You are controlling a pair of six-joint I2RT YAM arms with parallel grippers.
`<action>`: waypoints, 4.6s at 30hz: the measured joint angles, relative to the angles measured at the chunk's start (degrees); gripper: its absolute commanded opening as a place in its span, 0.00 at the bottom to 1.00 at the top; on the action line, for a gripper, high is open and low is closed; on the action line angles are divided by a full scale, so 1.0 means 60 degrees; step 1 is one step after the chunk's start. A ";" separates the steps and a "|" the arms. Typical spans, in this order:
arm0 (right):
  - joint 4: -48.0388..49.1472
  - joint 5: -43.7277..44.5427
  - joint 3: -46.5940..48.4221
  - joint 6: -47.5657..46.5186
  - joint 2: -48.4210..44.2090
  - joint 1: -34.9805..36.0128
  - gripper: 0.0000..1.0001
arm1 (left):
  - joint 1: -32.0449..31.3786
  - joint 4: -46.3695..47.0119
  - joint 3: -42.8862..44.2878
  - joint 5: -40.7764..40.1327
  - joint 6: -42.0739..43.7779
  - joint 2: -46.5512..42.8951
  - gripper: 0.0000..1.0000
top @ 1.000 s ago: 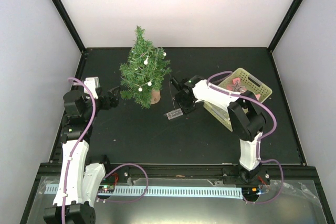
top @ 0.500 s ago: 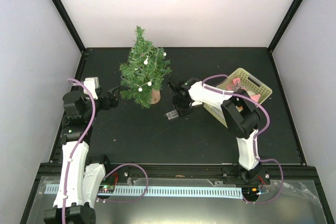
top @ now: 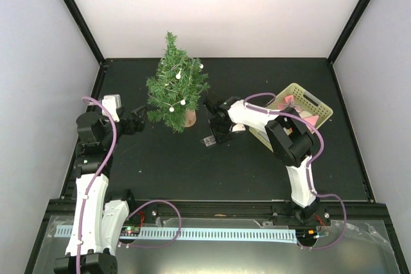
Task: Decorate the small christmas tree
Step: Wrap the decoration item around the Christmas tree.
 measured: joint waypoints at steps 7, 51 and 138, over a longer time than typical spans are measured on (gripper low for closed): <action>0.0025 0.0033 -0.0004 0.0157 0.0044 0.0000 0.20 | 0.0000 0.0000 0.0000 0.0004 -0.0004 -0.0004 0.99; 0.2918 0.5861 0.3825 -0.8375 -0.2492 -0.2291 0.18 | -0.0117 -0.0831 0.1894 -0.0790 0.0058 0.1818 0.98; 0.8134 -0.0670 0.9082 -1.5668 0.1592 0.0029 0.21 | -0.1177 0.3643 0.9300 0.4193 0.0911 0.8837 0.39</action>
